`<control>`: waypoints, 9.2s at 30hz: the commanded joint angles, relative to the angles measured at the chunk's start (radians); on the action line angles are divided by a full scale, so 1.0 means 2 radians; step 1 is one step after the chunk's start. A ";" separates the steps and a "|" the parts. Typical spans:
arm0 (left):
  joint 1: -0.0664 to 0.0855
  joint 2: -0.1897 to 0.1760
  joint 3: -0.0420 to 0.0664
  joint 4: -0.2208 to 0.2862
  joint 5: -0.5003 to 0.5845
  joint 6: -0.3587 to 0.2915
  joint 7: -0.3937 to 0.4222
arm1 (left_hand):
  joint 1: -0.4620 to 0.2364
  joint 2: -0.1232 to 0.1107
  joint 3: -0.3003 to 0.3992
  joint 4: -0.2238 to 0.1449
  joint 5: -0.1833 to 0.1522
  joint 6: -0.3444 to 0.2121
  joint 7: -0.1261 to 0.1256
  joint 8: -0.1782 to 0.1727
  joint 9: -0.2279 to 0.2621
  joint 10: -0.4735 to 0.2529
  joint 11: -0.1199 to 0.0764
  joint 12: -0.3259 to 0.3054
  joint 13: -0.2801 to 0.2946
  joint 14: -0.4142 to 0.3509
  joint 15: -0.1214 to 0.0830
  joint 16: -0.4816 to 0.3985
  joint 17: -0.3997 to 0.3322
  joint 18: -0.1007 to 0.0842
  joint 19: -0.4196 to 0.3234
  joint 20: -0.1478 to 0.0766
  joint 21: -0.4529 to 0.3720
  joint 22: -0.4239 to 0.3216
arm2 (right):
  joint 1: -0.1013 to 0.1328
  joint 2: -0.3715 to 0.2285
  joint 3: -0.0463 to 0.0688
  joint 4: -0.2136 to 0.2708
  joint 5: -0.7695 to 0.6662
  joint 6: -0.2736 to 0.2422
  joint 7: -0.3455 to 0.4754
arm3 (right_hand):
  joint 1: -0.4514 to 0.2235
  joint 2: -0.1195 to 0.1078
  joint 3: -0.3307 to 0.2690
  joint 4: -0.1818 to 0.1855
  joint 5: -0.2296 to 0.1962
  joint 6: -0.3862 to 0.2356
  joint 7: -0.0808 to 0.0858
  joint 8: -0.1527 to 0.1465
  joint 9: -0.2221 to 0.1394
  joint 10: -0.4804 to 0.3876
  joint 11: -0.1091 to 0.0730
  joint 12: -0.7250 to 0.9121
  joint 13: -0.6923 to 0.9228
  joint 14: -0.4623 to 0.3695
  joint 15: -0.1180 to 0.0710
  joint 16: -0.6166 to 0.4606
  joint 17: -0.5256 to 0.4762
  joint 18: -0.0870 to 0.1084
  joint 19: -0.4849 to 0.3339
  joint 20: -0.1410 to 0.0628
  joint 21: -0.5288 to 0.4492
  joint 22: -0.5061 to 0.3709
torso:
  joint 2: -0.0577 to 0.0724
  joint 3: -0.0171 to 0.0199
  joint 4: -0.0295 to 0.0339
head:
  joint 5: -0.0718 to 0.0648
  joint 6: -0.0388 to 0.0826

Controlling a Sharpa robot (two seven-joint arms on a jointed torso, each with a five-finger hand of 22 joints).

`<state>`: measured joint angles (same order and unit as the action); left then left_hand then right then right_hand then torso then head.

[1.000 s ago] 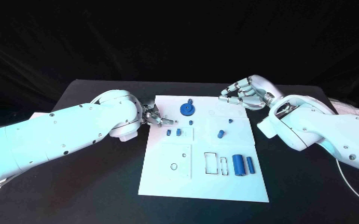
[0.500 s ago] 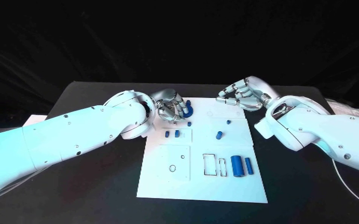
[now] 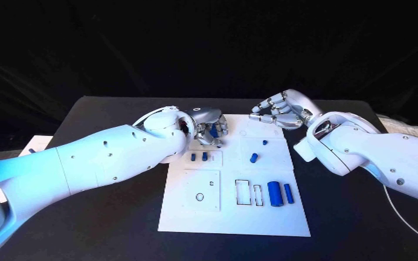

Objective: Assemble the parts on the task board

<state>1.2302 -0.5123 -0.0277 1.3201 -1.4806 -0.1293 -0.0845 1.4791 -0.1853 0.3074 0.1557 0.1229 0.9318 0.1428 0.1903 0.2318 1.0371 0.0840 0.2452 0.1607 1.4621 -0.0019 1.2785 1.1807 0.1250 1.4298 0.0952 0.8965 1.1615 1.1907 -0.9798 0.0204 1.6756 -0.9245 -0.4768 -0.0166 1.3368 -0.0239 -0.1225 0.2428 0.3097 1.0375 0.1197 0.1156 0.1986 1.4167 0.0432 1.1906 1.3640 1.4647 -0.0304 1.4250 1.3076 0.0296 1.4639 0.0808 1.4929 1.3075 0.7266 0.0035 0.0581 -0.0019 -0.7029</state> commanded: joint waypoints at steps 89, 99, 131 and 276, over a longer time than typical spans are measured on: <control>-0.010 -0.007 0.014 0.012 -0.030 -0.009 -0.019 | -0.013 0.016 0.105 -0.052 -0.002 0.092 -0.003 -0.038 -0.039 0.099 -0.008 -0.074 -0.043 0.014 -0.009 0.008 -0.062 -0.025 0.031 -0.009 0.140 0.099 | 0.000 0.003 0.000 -0.002 -0.002 0.010 0.005 | 0.001 0.007 -0.002 -0.001 0.004 -0.002 0.001 -0.003 0.002 0.001 -0.003 -0.001 -0.010 0.029 -0.001 0.000 0.016 0.003 -0.002 0.000 -0.002 0.065 | -0.001 0.0002 0.0009 | -0.003 0.003; -0.009 -0.051 0.028 0.047 -0.004 -0.015 -0.027 | -0.017 0.014 0.105 -0.054 -0.003 0.095 -0.003 -0.038 -0.039 0.103 -0.009 -0.075 -0.043 0.014 -0.009 0.009 -0.062 -0.025 0.031 -0.009 0.142 0.100 | 0.000 0.003 0.000 -0.005 -0.002 0.012 0.005 | 0.001 0.007 -0.002 -0.001 0.004 -0.002 0.001 -0.003 0.002 0.001 -0.003 -0.001 -0.010 0.029 -0.001 0.000 0.016 0.003 -0.002 0.000 -0.002 0.065 | -0.001 0.0002 0.0016 | -0.002 0.006; -0.021 -0.062 0.025 0.028 0.004 0.034 -0.036 | -0.022 0.012 0.104 -0.054 -0.003 0.095 -0.004 -0.041 -0.041 0.104 -0.009 -0.078 -0.042 0.013 -0.009 0.008 -0.066 -0.025 0.031 -0.009 0.141 0.100 | -0.001 0.004 0.000 -0.006 -0.002 0.010 0.005 | 0.001 0.007 -0.003 -0.001 0.004 -0.002 0.000 -0.003 0.003 0.001 -0.003 -0.002 -0.011 0.028 -0.001 -0.002 0.013 0.004 -0.003 0.000 -0.003 0.064 | -0.001 0.0002 0.0008 | 0.000 0.001; -0.036 -0.194 0.010 0.130 0.809 -0.041 0.232 | -0.067 0.032 0.058 -0.046 0.002 0.051 0.012 -0.037 -0.082 0.069 0.002 -0.012 -0.025 -0.092 0.003 -0.120 -0.308 0.028 -0.079 0.004 -0.218 -0.088 | -0.035 0.038 0.000 -0.046 -0.471 0.192 -0.108 | 0.114 -0.027 0.211 -0.024 -0.097 0.054 -0.010 -0.021 -0.021 -0.097 0.000 -0.558 -0.630 0.021 -0.007 -0.069 -0.076 0.010 -0.015 -0.006 -0.023 0.043 | 0.000 -0.0001 0.0009 | -0.022 0.008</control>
<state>1.1582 -0.8992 -0.0077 1.5756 0.1317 -0.2193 0.3727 1.3470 -0.1266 0.4296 0.0634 0.1210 1.0399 0.1660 0.1151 0.0696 1.1809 0.0854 0.2170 0.1090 1.2813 0.0037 1.0388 0.5661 0.1630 1.2717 0.1069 0.4673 0.9863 1.1272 -0.9078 0.0241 1.5847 -1.8562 -0.1254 -0.2402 1.5623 -0.0885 0.2947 0.1956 0.1159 1.1423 0.0981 0.0681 0.1544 1.2172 0.0426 0.0690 0.1031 1.4664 -0.0363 1.2840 1.1550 0.0456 1.4368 0.0758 1.4484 1.3074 0.7252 0.0033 0.0599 -0.0456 -0.6851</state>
